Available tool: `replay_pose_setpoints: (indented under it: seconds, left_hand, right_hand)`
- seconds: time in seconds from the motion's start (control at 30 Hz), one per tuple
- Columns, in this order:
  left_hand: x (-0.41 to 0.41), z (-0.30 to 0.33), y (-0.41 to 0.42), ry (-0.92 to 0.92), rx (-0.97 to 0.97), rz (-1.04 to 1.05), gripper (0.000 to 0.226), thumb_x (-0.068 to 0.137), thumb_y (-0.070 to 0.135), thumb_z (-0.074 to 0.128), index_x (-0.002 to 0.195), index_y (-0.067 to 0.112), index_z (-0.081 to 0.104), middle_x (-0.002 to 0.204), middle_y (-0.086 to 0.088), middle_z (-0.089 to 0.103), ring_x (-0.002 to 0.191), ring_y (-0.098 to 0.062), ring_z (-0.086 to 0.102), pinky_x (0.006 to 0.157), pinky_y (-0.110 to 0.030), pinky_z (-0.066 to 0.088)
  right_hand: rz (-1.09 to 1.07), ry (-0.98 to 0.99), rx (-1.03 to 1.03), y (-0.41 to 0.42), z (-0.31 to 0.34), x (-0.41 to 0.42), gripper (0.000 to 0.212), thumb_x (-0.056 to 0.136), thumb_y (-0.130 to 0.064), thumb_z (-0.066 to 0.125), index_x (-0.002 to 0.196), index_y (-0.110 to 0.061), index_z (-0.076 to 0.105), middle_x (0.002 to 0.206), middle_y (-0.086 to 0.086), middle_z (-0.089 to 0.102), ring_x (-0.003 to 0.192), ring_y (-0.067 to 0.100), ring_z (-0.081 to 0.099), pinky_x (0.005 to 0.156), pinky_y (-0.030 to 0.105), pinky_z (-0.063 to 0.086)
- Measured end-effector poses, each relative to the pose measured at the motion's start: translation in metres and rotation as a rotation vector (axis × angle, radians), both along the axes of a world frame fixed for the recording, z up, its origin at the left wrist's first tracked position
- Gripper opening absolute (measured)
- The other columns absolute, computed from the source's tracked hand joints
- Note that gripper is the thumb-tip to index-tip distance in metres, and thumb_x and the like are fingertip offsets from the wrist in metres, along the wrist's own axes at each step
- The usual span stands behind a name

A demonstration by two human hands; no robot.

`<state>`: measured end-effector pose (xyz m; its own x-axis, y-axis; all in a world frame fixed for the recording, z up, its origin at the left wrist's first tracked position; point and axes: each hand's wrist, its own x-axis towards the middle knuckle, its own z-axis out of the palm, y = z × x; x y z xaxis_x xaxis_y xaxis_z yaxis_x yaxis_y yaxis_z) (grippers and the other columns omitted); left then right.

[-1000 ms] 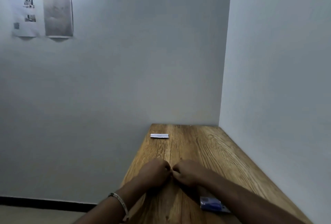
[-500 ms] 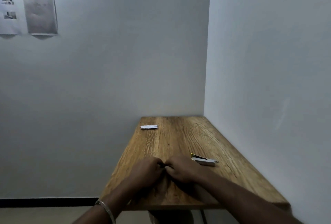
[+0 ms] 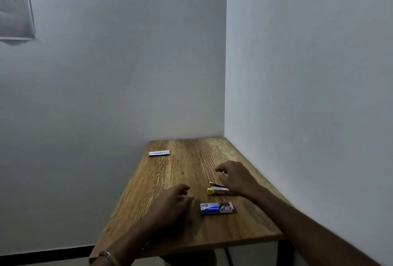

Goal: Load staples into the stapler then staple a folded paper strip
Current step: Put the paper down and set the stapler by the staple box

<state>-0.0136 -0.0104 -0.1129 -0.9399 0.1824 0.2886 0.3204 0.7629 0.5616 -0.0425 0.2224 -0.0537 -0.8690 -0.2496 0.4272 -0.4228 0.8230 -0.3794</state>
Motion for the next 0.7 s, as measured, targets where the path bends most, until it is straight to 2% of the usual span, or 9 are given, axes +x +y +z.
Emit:
replay_pose_setpoints:
  seconds: [0.1, 0.27, 0.4, 0.5, 0.6, 0.7]
  left_hand:
    - [0.000, 0.000, 0.011, 0.001, 0.031, -0.011, 0.044, 0.095, 0.041, 0.058, 0.136, 0.027, 0.051, 0.127, 0.006, 0.062, 0.105, 0.000, 0.057, 0.079, -0.011, 0.045]
    - [0.000, 0.002, 0.023, -0.015, 0.016, -0.065, 0.045, 0.094, 0.044, 0.058, 0.134, 0.024, 0.054, 0.126, 0.005, 0.061, 0.108, -0.003, 0.057, 0.093, -0.020, 0.049]
    - [-0.001, 0.000, 0.028, -0.002, -0.012, -0.113, 0.048, 0.090, 0.053, 0.060, 0.130, 0.026, 0.058, 0.121, 0.009, 0.063, 0.104, -0.001, 0.058, 0.094, -0.026, 0.052]
    - [-0.003, -0.006, 0.027, 0.020, -0.067, -0.130, 0.055, 0.083, 0.065, 0.059, 0.128, 0.033, 0.059, 0.120, 0.015, 0.059, 0.104, 0.002, 0.054, 0.093, -0.024, 0.049]
    - [-0.003, -0.009, 0.027, 0.037, -0.121, -0.147, 0.065, 0.071, 0.078, 0.053, 0.124, 0.040, 0.058, 0.119, 0.021, 0.054, 0.105, 0.003, 0.049, 0.092, -0.022, 0.046]
    - [-0.002, -0.011, 0.028, 0.079, -0.150, -0.142, 0.063, 0.069, 0.078, 0.054, 0.120, 0.041, 0.059, 0.117, 0.022, 0.054, 0.105, 0.003, 0.048, 0.092, -0.023, 0.045]
  right_hand:
    - [-0.105, -0.051, 0.024, 0.029, -0.002, -0.005, 0.038, 0.090, -0.008, 0.060, 0.127, -0.013, 0.067, 0.127, 0.005, 0.068, 0.110, 0.016, 0.064, 0.090, 0.026, 0.050]
    - [-0.174, -0.174, 0.038, 0.060, -0.011, -0.009, 0.043, 0.086, -0.011, 0.065, 0.129, -0.011, 0.065, 0.124, 0.006, 0.068, 0.110, 0.016, 0.063, 0.085, 0.019, 0.047]
    - [-0.191, -0.257, 0.050, 0.063, -0.021, -0.012, 0.045, 0.084, -0.017, 0.071, 0.128, -0.012, 0.065, 0.124, 0.004, 0.067, 0.107, 0.013, 0.063, 0.081, 0.018, 0.049]
    - [-0.171, -0.282, 0.062, 0.059, -0.026, -0.015, 0.047, 0.084, -0.025, 0.073, 0.129, -0.013, 0.064, 0.124, 0.003, 0.067, 0.104, 0.011, 0.062, 0.069, 0.012, 0.043]
    - [-0.162, -0.267, 0.068, 0.054, -0.029, -0.018, 0.040, 0.088, -0.027, 0.072, 0.125, -0.012, 0.067, 0.122, 0.004, 0.069, 0.104, 0.013, 0.064, 0.068, 0.012, 0.043]
    - [-0.161, -0.250, 0.072, 0.052, -0.032, -0.021, 0.026, 0.090, -0.021, 0.069, 0.115, -0.013, 0.073, 0.116, 0.003, 0.071, 0.097, 0.011, 0.064, 0.063, 0.010, 0.040]
